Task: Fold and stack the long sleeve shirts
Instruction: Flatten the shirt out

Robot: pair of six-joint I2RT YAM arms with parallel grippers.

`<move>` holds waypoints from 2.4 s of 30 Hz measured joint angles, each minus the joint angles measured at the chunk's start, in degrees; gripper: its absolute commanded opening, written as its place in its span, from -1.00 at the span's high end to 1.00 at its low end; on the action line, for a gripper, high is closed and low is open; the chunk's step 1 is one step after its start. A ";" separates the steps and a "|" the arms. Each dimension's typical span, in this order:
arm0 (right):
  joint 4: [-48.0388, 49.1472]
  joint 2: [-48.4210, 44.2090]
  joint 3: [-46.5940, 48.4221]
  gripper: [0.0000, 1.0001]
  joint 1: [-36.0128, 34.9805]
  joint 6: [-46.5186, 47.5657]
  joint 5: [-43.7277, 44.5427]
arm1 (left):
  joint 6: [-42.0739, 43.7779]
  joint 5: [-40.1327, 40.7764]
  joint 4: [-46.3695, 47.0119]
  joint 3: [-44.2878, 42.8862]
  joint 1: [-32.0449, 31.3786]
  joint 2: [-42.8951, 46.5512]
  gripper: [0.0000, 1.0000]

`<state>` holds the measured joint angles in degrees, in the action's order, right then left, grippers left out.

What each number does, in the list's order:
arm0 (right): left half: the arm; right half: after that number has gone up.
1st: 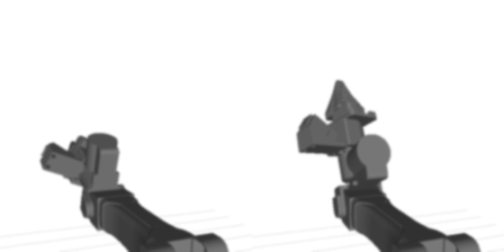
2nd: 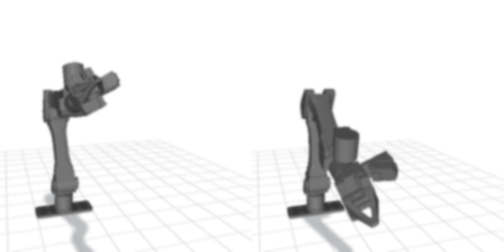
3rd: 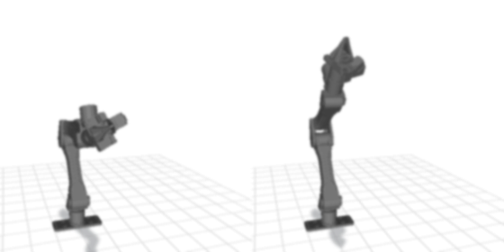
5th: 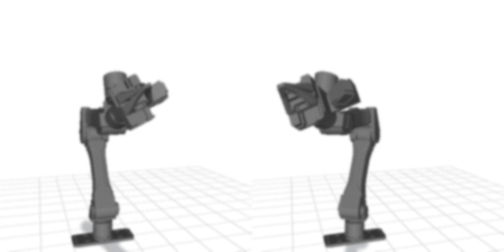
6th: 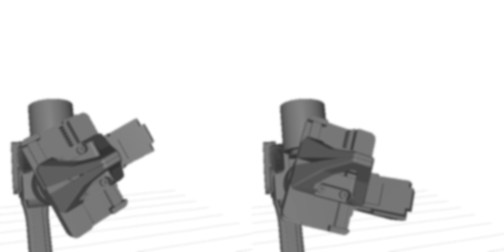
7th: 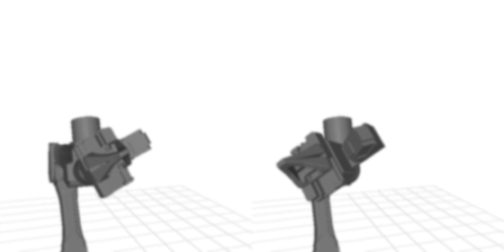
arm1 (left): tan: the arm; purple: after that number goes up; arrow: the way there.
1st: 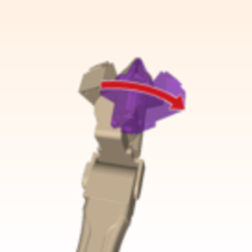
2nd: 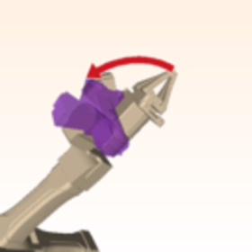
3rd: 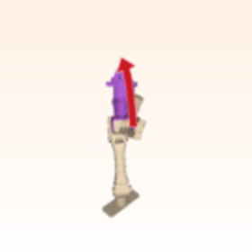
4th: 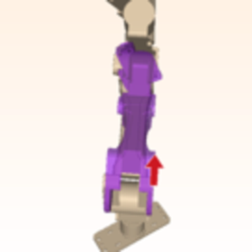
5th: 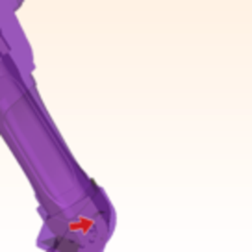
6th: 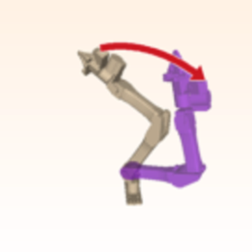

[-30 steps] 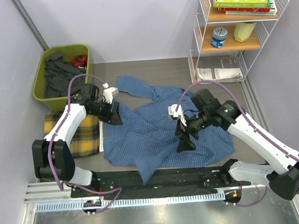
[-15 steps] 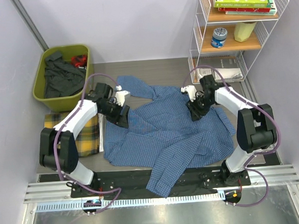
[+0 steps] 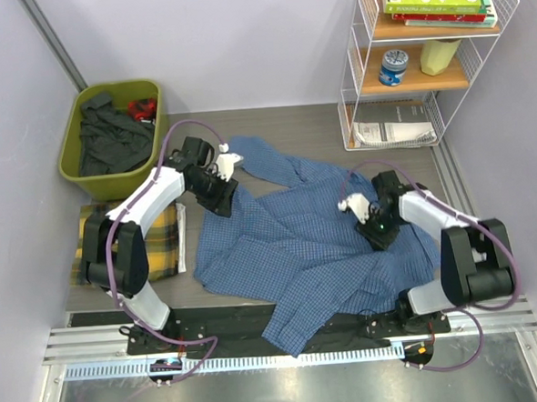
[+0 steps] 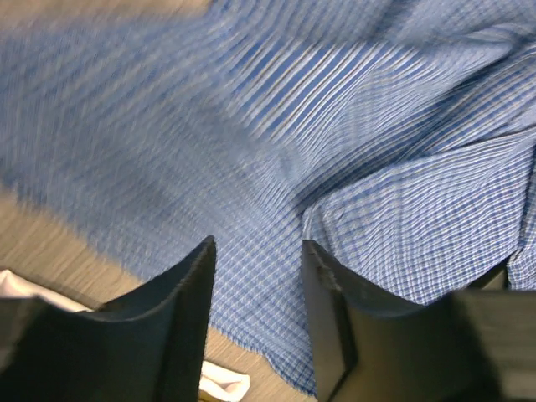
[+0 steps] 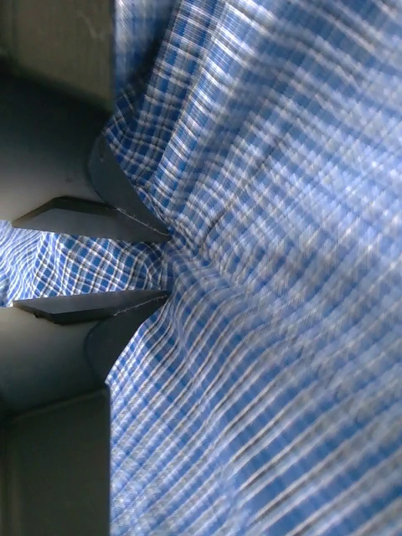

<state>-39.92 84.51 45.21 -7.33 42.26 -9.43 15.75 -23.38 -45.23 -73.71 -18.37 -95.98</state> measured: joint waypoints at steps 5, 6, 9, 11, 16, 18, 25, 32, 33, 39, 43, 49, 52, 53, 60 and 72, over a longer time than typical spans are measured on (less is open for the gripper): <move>-16.94 -7.61 -1.66 0.13 -0.63 8.28 -4.04 | 2.89 0.26 -3.06 0.02 -0.33 -1.46 -0.01; -20.76 -8.66 0.02 0.11 -0.74 9.31 -5.60 | 3.82 -0.59 -3.93 0.09 -0.37 -1.55 -0.09; -25.07 -8.48 7.76 0.09 -0.50 8.92 -8.92 | 4.68 -2.67 -4.39 0.37 -1.01 -1.01 -0.19; -23.74 -6.45 13.40 0.06 0.02 7.08 -9.64 | 4.61 -2.47 -3.76 0.39 -2.27 -0.81 -0.20; -15.04 4.35 24.52 -0.15 3.80 -1.05 -9.44 | 3.85 -0.26 -1.75 -0.98 -5.29 -1.55 -0.36; -12.20 10.29 28.59 -0.15 7.04 -4.92 -9.40 | 3.34 0.79 -0.59 -2.36 -4.85 -2.05 -0.46; -4.63 19.82 33.11 -0.13 15.87 -13.90 -9.51 | 0.92 -0.11 0.98 -5.79 2.16 -2.27 -0.49; 0.02 22.71 33.40 -0.08 15.63 -19.41 -13.20 | -0.42 -2.58 0.94 -5.55 7.06 -4.96 -0.57; 0.39 23.37 33.35 -0.01 15.50 -20.04 -13.97 | -0.61 -3.06 0.98 -5.29 7.08 -5.55 -0.57; 2.89 25.83 32.26 0.98 15.37 -21.68 -14.45 | -2.56 -4.52 1.57 -3.87 6.86 -9.57 0.15; 3.37 25.86 31.98 0.98 16.35 -21.79 -12.79 | -3.50 -5.42 0.74 -3.82 7.30 -11.30 0.90; 2.67 18.78 28.41 0.98 19.85 -18.18 -8.13 | 0.09 -3.04 -6.19 1.77 12.44 -5.35 1.00; 1.42 12.02 23.71 0.98 20.94 -15.08 -6.08 | 2.80 0.00 -10.38 6.51 15.91 -1.55 1.00; 0.52 10.32 22.27 0.98 20.94 -14.05 -5.81 | 3.52 1.16 -11.47 8.17 16.72 -0.66 0.90; -5.53 9.09 17.09 0.00 19.54 -8.63 -5.77 | 8.11 3.85 -19.06 9.60 16.85 -0.15 -0.02; -9.29 15.37 32.22 -0.01 25.44 -14.75 -16.87 | 9.79 -1.88 -15.85 -8.26 13.49 -0.04 -0.17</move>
<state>-49.21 99.88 77.43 18.11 27.51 -26.30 25.54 -25.26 -61.08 -81.97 -4.89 -96.03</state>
